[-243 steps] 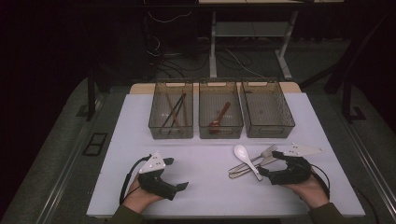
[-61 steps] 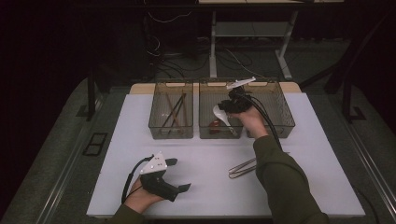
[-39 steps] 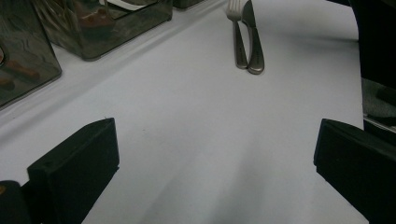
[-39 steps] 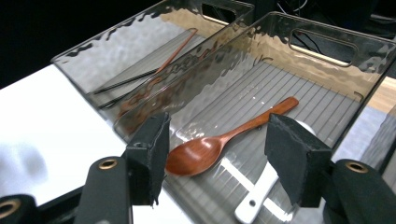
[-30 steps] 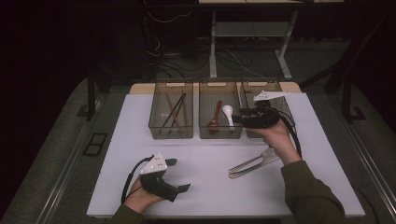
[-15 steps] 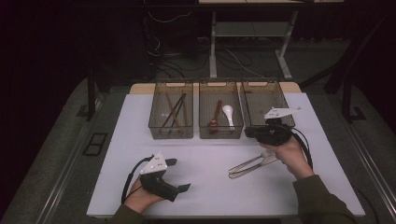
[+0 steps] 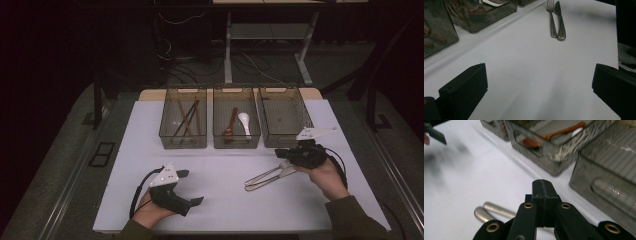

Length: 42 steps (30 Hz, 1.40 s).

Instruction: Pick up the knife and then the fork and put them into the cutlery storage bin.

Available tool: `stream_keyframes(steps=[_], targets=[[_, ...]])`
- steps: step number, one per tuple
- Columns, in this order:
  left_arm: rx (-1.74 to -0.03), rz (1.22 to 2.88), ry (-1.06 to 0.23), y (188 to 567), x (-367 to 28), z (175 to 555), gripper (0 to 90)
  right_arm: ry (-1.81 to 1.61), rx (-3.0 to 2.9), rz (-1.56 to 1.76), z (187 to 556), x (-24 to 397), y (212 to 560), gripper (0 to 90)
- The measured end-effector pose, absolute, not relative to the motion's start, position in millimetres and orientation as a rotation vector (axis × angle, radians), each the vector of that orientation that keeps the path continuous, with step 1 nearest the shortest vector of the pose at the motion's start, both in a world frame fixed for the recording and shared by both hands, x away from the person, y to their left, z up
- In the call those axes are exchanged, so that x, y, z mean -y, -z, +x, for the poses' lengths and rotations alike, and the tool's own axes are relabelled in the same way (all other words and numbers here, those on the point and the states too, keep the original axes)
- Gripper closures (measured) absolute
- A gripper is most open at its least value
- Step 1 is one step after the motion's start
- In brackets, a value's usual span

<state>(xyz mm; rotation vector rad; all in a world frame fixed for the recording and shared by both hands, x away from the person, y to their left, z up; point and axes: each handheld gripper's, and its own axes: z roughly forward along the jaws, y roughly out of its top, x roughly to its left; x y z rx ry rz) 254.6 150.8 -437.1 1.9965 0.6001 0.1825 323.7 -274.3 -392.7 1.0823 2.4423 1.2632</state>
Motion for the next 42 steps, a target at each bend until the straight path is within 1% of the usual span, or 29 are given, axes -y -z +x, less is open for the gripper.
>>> stream_keyframes(steps=[11,22,33,42], targets=[[-0.609,1.994,-0.191,436.4,-153.0,254.0,0.0,-1.121,-2.487,1.116,311.9,293.0,412.4,89.3],[-0.605,1.996,-0.187,437.0,-152.5,254.1,0.0,-1.003,-2.584,1.094,317.3,277.9,435.6,89.3],[-0.605,1.996,-0.185,437.6,-151.6,254.5,0.0,-0.933,-2.603,1.068,323.2,270.3,442.6,89.4],[-0.6,2.002,-0.181,437.5,-151.0,254.2,0.0,-0.871,-2.635,1.056,325.4,266.3,439.7,89.6]])
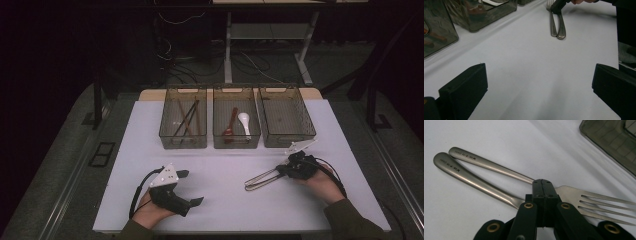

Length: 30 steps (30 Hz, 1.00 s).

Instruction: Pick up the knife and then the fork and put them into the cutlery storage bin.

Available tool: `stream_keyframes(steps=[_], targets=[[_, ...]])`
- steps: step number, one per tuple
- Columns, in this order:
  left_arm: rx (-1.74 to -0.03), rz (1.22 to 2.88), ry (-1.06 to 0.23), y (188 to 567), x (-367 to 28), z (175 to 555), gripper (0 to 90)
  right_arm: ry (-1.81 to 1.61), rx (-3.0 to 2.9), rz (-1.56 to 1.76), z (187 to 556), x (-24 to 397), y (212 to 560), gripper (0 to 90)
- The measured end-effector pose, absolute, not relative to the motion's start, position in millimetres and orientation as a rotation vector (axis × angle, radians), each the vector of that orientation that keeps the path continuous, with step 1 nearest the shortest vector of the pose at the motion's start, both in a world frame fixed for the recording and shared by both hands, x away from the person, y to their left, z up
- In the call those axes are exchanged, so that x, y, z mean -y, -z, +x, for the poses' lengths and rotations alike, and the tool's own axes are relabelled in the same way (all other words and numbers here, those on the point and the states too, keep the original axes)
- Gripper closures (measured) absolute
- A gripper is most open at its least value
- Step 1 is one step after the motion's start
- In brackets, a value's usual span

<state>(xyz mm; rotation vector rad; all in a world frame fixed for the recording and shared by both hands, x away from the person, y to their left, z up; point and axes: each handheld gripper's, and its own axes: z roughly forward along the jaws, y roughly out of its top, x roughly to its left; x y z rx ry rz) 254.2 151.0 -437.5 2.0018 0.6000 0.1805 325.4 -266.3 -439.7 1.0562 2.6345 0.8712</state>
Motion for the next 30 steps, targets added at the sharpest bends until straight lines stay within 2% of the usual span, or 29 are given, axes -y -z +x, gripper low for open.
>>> stream_keyframes(steps=[12,30], targets=[[-0.602,1.999,-0.178,437.4,-151.4,254.0,0.0,-0.824,-2.691,1.024,319.5,267.0,436.4,89.8],[-0.594,1.998,-0.18,436.5,-151.1,253.9,0.0,-0.803,-2.819,0.933,285.8,272.2,433.2,89.8]])
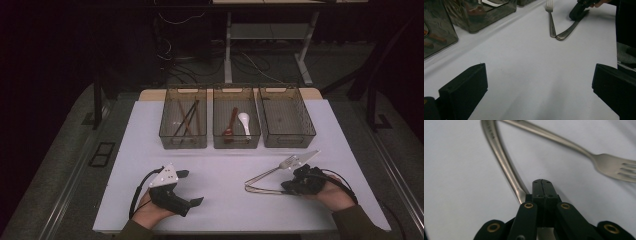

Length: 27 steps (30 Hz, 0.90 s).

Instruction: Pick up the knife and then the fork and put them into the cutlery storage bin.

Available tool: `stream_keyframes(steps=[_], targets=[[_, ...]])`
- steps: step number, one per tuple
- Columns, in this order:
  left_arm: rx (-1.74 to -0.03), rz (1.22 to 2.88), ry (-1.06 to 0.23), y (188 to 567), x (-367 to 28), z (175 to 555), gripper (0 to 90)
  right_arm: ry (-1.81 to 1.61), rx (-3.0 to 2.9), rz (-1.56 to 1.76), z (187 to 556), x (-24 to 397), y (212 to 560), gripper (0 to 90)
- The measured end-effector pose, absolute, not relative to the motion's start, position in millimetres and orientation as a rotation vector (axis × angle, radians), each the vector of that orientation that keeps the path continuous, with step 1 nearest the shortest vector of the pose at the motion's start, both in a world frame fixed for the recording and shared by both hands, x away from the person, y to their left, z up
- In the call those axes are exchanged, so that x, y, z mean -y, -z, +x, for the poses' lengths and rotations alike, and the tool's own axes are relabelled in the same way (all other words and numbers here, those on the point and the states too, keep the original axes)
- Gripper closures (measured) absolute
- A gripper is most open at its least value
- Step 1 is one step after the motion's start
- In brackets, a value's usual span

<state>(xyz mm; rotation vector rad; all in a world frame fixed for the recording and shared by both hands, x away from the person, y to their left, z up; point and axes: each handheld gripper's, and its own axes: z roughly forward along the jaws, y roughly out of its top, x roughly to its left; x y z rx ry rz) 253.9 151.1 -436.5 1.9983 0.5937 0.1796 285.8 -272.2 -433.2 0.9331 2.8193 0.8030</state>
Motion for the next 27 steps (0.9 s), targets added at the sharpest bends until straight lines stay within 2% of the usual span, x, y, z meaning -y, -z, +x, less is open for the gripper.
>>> stream_keyframes(steps=[7,13,21,24,27], targets=[[-0.597,1.995,-0.179,436.8,-152.0,255.0,0.0,-0.809,-2.854,0.877,269.2,270.3,432.8,89.8],[-0.593,1.995,-0.18,436.5,-152.6,255.4,0.0,-0.9,-2.843,0.845,268.8,271.6,428.0,88.8],[-0.594,1.994,-0.181,436.0,-152.0,254.7,0.0,-0.971,-2.856,0.829,270.4,266.3,412.8,65.9],[-0.592,1.991,-0.179,435.7,-151.7,254.8,0.0,-0.937,-2.89,0.818,272.1,259.9,409.4,62.1],[-0.593,1.995,-0.177,436.4,-151.6,256.2,0.0,-0.827,-2.925,0.764,274.1,249.9,408.9,62.1]])
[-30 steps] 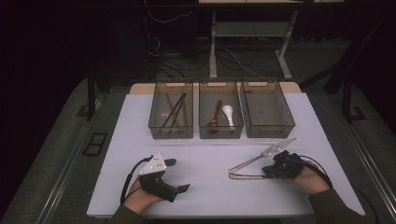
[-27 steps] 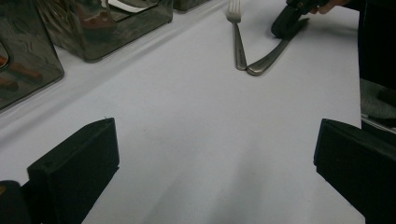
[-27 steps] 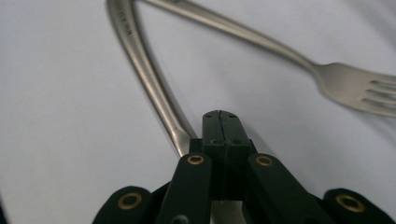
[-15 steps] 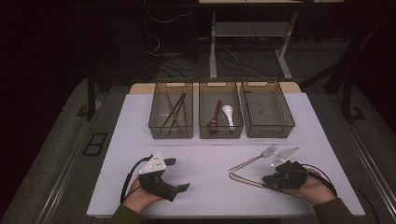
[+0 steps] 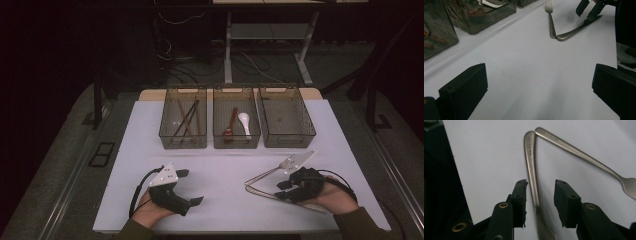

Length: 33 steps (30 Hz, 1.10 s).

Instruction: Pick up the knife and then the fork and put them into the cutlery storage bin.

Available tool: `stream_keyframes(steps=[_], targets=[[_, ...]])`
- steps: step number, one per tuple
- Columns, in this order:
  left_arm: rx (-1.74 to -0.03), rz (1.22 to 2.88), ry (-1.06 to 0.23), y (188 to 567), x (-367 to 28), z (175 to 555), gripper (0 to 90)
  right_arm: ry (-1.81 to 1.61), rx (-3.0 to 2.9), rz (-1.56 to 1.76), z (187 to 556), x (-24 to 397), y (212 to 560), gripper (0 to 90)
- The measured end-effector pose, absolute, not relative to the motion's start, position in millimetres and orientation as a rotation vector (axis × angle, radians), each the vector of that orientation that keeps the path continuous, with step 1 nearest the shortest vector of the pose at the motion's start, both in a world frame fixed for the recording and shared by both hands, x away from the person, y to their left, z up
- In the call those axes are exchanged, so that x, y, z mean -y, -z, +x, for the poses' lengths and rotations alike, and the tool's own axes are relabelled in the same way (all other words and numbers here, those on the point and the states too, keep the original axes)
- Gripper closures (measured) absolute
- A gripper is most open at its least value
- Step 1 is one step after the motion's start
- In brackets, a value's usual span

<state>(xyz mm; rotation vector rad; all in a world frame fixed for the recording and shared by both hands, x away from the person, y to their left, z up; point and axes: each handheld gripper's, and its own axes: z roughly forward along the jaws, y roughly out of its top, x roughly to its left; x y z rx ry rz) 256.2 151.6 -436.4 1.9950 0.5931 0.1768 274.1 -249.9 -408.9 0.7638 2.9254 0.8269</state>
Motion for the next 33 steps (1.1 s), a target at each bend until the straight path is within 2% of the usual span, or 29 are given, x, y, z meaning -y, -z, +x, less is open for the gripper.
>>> stream_keyframes(steps=[12,25,33], targets=[[-0.59,1.999,-0.172,437.1,-151.1,256.9,0.0,-0.397,-3.061,0.569,282.6,214.2,416.0,69.9],[-0.582,2.012,-0.165,438.7,-149.4,257.3,0.0,-0.19,-3.068,0.43,282.7,197.7,418.4,78.3],[-0.576,2.015,-0.165,438.6,-149.1,256.8,0.0,-0.175,-3.057,0.434,281.3,196.1,418.2,79.0]])
